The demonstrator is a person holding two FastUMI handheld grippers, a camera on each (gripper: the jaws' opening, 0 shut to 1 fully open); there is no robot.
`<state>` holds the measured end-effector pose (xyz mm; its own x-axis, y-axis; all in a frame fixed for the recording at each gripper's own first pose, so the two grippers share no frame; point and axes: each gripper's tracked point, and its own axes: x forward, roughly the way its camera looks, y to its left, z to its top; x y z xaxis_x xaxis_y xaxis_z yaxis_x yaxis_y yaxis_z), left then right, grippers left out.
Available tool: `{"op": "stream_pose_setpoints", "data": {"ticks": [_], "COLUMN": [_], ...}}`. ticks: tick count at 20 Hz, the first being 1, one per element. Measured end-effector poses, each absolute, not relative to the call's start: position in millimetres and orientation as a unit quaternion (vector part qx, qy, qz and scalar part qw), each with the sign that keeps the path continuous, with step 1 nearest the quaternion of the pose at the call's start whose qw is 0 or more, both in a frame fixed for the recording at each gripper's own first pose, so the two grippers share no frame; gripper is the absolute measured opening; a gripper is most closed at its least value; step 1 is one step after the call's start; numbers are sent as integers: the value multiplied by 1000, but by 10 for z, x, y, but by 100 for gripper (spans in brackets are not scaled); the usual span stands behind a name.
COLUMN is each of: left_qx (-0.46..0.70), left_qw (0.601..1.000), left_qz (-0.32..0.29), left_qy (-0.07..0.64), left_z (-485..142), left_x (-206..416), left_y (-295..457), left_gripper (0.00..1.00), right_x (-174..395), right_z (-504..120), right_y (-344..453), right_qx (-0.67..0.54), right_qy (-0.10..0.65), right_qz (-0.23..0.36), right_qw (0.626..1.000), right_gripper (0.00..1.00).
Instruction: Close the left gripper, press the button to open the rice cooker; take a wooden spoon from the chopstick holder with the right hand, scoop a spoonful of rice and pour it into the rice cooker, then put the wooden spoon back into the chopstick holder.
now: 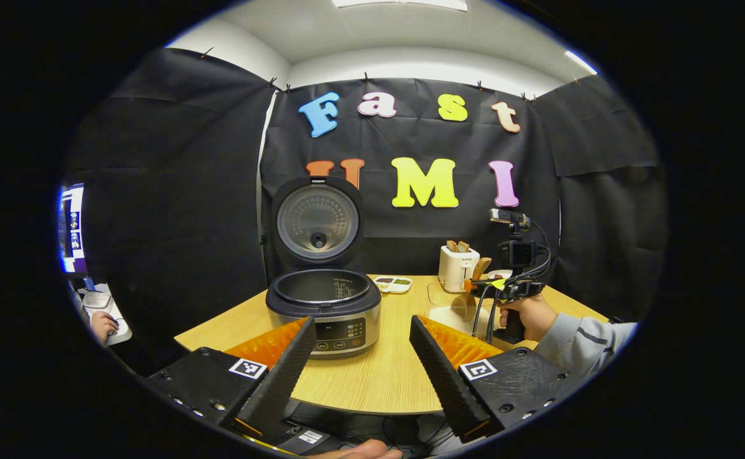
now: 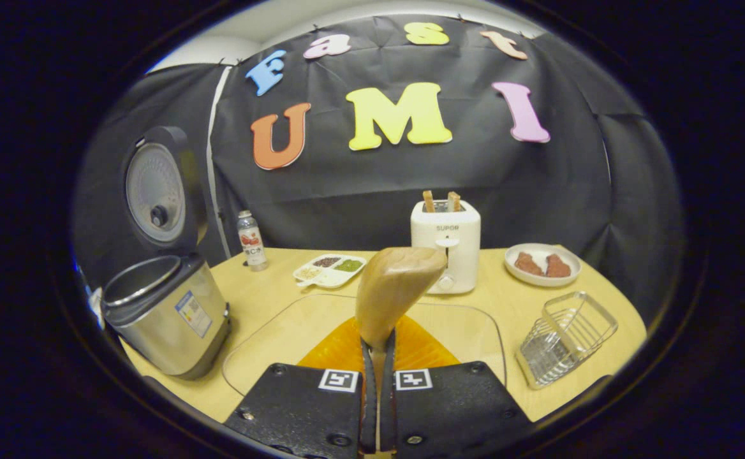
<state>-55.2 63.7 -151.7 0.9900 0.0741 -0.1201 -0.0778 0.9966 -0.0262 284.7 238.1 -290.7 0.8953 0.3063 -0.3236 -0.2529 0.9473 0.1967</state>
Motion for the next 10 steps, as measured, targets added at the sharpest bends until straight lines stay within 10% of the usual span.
{"op": "stream_pose_setpoints", "data": {"ticks": [10], "left_qx": [-28], "left_qw": [996], "left_qz": [49], "left_qy": [74], "left_z": [-1607], "left_x": [-555], "left_y": [748], "left_gripper": [94], "right_x": [2928], "right_z": [-3075], "right_y": [2468], "right_qx": [343], "right_qy": [305], "right_qz": [179], "right_qw": [870], "right_gripper": [8]}}
